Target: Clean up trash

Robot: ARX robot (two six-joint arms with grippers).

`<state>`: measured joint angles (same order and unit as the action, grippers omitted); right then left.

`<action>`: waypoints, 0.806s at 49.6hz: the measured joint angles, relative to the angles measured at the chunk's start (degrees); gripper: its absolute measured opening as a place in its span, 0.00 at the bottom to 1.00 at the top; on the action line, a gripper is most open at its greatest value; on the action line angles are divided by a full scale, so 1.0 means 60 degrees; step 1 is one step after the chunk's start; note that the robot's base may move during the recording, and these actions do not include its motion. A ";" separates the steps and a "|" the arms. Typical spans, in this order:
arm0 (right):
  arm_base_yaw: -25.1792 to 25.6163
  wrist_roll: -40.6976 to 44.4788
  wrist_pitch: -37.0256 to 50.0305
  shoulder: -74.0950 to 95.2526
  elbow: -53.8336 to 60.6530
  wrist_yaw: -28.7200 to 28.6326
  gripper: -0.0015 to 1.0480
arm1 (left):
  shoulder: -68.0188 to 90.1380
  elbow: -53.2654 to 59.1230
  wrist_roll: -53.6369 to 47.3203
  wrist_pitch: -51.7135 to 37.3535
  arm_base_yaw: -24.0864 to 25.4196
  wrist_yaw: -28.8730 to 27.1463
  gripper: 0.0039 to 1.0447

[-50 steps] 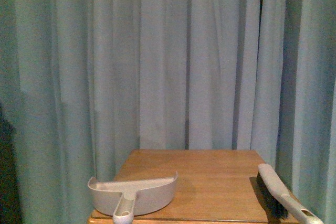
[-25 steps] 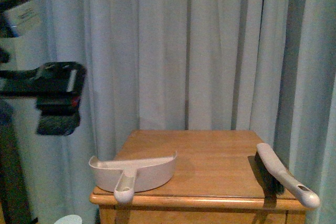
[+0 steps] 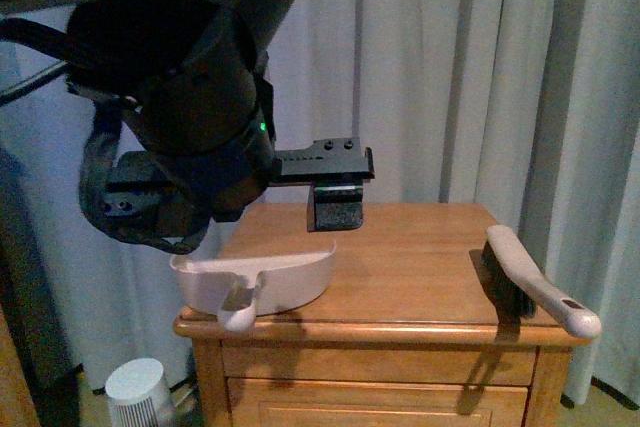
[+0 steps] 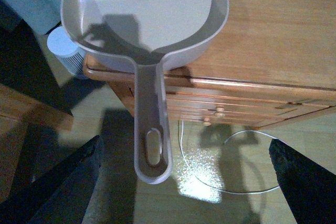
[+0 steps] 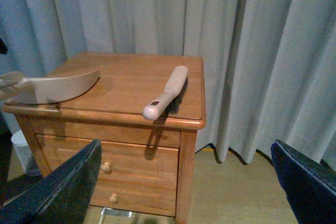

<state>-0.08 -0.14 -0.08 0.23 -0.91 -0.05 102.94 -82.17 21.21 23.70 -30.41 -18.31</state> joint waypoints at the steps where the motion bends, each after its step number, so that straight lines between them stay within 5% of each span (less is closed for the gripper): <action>1: 0.0000 -0.0004 0.0000 0.0000 0.0000 0.0000 0.93 | 0.0102 -0.0040 0.0040 0.0000 -0.0026 -0.0015 0.93; 40: 0.0000 -0.0004 0.0000 0.0000 0.0000 0.0000 0.93 | 0.2095 -0.0772 -0.0528 -0.0820 0.0433 -0.0368 0.93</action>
<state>-0.08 -0.16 -0.08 0.23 -0.91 -0.05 115.50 -86.80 18.04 18.79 -27.81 -20.51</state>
